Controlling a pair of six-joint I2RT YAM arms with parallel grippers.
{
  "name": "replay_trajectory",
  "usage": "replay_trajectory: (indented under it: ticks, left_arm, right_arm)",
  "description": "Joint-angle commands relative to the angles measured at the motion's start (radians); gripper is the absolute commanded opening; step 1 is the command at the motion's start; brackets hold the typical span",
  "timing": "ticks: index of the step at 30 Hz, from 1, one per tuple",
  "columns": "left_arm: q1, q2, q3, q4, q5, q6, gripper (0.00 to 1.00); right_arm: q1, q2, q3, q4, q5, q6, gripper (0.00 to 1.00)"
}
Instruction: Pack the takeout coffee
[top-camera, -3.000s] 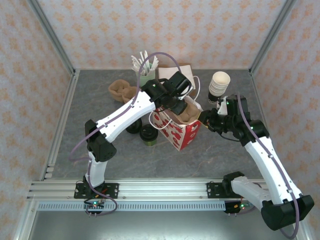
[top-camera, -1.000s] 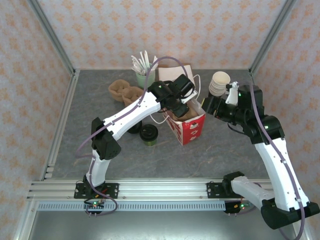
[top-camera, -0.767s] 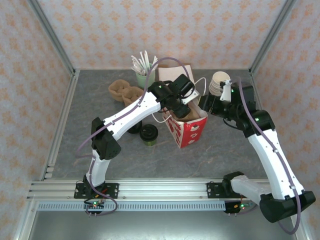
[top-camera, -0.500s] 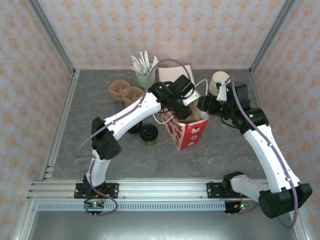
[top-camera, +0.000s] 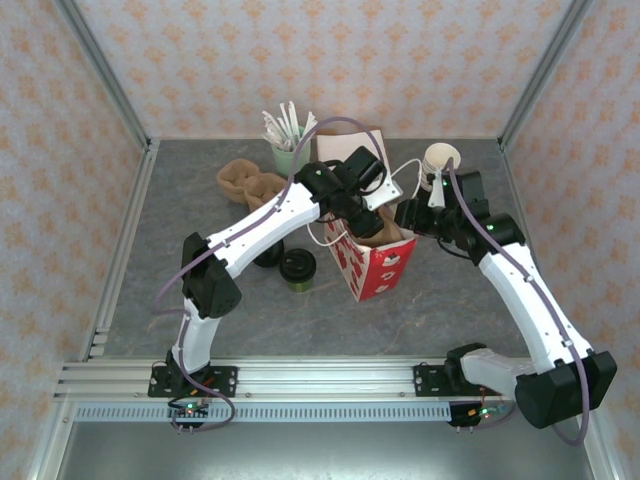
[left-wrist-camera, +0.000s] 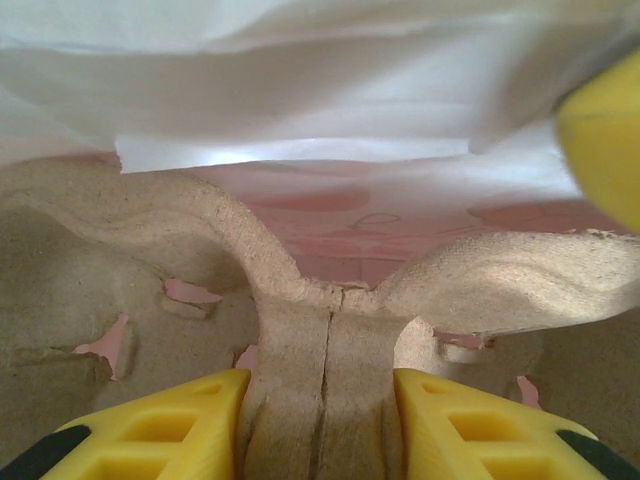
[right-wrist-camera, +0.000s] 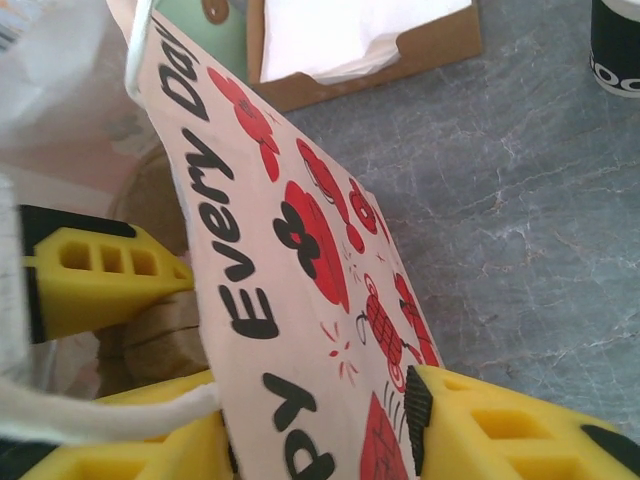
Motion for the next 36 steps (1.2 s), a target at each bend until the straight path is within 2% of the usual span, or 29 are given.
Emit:
replay_trajectory:
  ticks: [1, 5, 11, 18, 24, 36]
  left_arm:
    - [0.010, 0.001, -0.007, 0.019, 0.028, 0.065, 0.41]
    - [0.018, 0.012, -0.011, 0.019, 0.032, 0.097, 0.41]
    - [0.021, 0.039, 0.026, -0.017, 0.044, 0.126, 0.41]
    - [0.025, 0.066, 0.042, -0.044, 0.058, 0.158, 0.41]
    - [0.037, 0.087, 0.045, -0.057, 0.078, 0.174, 0.41]
    - [0.039, 0.078, 0.079, -0.114, 0.086, 0.192, 0.41]
  right_arm:
    - [-0.003, 0.012, -0.015, 0.046, -0.022, 0.004, 0.41]
    - [-0.003, 0.017, -0.034, 0.082, -0.078, 0.035, 0.24]
    - [-0.003, -0.017, -0.063, 0.126, -0.139, 0.099, 0.17]
    - [-0.003, -0.054, -0.109, 0.153, -0.177, 0.172, 0.14]
    - [-0.003, -0.090, -0.120, 0.129, -0.155, 0.172, 0.14]
    - [0.007, -0.114, -0.109, 0.016, -0.029, 0.114, 0.16]
